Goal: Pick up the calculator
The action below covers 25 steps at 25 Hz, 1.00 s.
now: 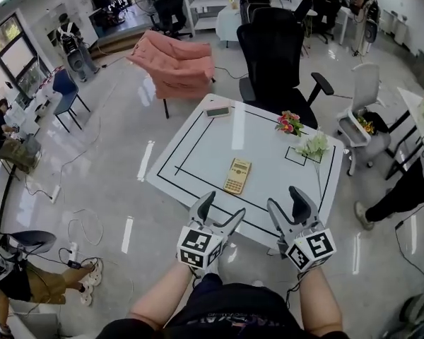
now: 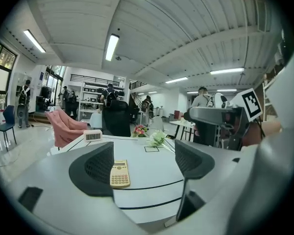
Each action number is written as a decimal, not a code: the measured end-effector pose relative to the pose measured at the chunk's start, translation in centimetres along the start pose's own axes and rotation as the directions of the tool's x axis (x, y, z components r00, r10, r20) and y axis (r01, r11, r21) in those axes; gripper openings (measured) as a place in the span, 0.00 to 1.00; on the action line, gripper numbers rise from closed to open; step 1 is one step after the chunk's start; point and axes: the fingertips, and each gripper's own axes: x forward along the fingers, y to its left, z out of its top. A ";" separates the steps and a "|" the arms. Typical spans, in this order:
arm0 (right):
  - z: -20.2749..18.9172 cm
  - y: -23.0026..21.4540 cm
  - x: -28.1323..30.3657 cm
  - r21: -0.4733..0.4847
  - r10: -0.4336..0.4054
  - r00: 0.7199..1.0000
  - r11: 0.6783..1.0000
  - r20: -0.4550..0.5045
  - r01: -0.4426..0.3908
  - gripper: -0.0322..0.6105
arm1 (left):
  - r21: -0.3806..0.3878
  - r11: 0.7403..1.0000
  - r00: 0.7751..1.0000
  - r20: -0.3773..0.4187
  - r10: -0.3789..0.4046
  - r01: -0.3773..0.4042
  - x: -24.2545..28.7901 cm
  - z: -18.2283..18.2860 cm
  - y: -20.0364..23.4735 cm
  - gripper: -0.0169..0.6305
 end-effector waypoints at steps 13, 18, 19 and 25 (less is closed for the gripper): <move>-0.1 0.0 5.7 -0.017 -0.204 0.979 0.979 0.003 0.204 0.46 | -0.026 0.978 0.976 -0.068 -0.208 0.207 4.7 -1.5 5.4 0.61; -0.1 0.3 7.1 -0.013 -0.265 0.964 0.964 0.004 0.265 0.46 | -0.044 0.960 0.955 -0.096 -0.280 0.277 6.1 -2.1 6.4 0.61; -0.1 0.5 7.5 -0.013 -0.274 0.962 0.962 0.004 0.274 0.46 | -0.047 0.957 0.951 -0.103 -0.290 0.287 6.3 -2.2 6.7 0.62; -0.4 1.1 9.3 -0.010 -0.313 0.950 0.950 -0.003 0.313 0.46 | -0.063 0.942 0.931 -0.145 -0.335 0.330 7.4 -3.5 7.6 0.62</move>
